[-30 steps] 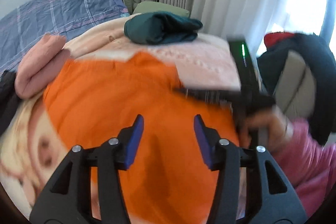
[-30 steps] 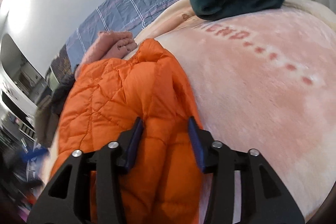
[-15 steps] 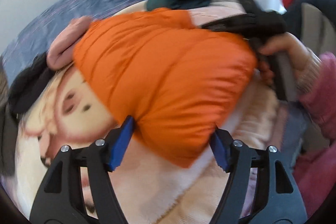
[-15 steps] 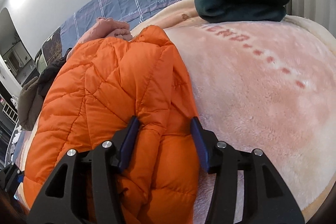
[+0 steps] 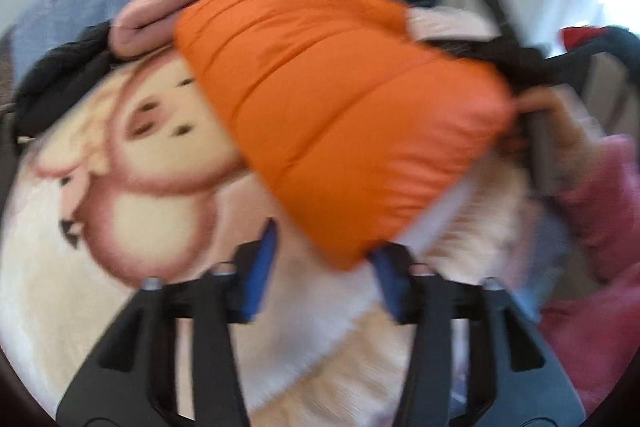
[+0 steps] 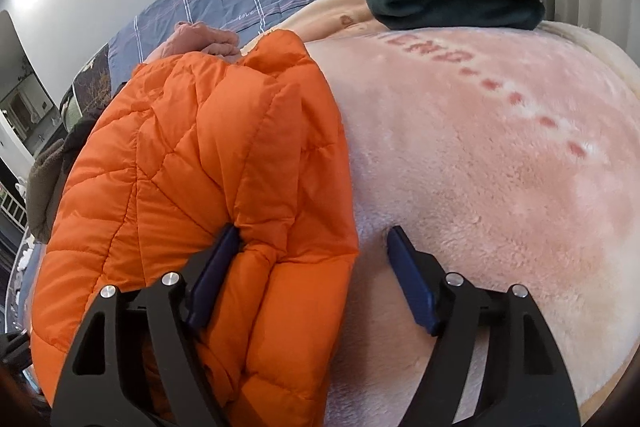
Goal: Fold large clothes
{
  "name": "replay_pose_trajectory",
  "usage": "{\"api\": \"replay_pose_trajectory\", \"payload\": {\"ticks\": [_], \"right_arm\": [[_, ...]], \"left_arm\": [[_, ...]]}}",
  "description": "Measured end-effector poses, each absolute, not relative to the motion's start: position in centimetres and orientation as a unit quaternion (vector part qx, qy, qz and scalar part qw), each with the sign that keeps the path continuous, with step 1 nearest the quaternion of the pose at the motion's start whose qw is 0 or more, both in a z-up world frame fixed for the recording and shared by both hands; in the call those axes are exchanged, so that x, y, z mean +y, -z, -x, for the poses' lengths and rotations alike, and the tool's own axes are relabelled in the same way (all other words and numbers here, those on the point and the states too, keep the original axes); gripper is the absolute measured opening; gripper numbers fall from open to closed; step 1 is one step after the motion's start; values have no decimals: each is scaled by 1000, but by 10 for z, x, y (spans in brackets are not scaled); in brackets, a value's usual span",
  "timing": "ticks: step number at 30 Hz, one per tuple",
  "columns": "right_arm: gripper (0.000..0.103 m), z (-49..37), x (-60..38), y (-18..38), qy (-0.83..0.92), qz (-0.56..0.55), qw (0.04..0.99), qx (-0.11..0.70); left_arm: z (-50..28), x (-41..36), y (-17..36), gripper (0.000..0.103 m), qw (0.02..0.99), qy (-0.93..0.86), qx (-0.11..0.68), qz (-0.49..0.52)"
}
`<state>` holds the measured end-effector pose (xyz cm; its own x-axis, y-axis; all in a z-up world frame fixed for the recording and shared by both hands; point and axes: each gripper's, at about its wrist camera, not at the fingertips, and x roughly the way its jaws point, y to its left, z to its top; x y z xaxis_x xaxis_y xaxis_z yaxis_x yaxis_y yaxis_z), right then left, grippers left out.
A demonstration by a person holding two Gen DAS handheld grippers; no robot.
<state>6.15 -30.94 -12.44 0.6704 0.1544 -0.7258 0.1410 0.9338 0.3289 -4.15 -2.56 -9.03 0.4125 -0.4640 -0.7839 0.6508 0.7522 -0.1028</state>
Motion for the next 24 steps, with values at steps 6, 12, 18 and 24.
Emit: {"api": "replay_pose_trajectory", "payload": {"ticks": [6,12,18,24], "right_arm": [[75,-59,-308,124,-2,-181,897,402],[75,-55,-312,123,-5,-193,898,396],[75,-28,-341,83,-24,-259,887,382],[55,-31,-310,-3,-68,-173,948,259]], "left_arm": [[42,-30,20,16,840,413,341,-86],[-27,-101,75,23,809,408,406,-119],[-52,-91,104,22,782,431,449,-40],[-40,-108,101,22,797,415,425,-111]]}}
